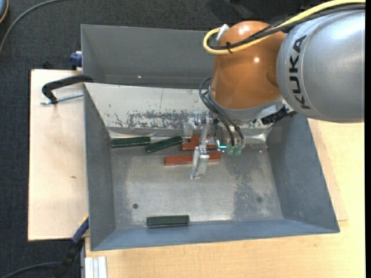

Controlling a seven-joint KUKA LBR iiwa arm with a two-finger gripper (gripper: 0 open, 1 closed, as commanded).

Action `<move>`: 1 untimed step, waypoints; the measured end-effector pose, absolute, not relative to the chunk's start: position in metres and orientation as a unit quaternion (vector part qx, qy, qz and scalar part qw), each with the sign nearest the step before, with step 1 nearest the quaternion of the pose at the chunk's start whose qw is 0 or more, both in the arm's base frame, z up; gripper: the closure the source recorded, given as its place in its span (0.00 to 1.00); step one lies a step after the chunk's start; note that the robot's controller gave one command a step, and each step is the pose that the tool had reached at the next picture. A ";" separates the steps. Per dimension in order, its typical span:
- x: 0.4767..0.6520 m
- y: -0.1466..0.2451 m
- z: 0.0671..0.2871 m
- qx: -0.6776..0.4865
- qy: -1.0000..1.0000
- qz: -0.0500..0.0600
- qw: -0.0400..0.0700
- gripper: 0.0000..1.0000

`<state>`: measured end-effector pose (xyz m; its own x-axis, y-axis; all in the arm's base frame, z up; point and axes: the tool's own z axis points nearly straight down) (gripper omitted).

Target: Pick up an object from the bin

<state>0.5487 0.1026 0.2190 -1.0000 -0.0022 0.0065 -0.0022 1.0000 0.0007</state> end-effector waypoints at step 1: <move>0.594 0.084 0.101 0.059 -0.998 0.000 0.003 0.00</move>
Offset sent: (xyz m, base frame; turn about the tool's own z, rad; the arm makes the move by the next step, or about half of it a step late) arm 0.0456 -0.0180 -0.1136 -0.1158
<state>0.5940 0.0844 0.1015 -0.9931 -0.1171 0.0054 -0.1171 0.9931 0.0001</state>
